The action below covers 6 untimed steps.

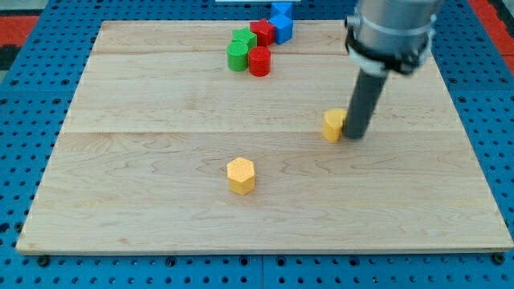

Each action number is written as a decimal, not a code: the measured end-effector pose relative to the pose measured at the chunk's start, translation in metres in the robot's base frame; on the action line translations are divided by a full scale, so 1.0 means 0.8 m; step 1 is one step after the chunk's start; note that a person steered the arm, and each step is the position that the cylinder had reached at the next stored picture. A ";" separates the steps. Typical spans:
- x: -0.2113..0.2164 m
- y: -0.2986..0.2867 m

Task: Move the heart towards the top right side of the board

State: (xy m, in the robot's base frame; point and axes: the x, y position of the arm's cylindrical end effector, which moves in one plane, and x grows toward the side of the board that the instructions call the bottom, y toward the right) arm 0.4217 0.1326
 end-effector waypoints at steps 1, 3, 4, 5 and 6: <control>0.042 0.040; 0.012 -0.033; -0.067 0.047; -0.124 0.105; -0.134 0.123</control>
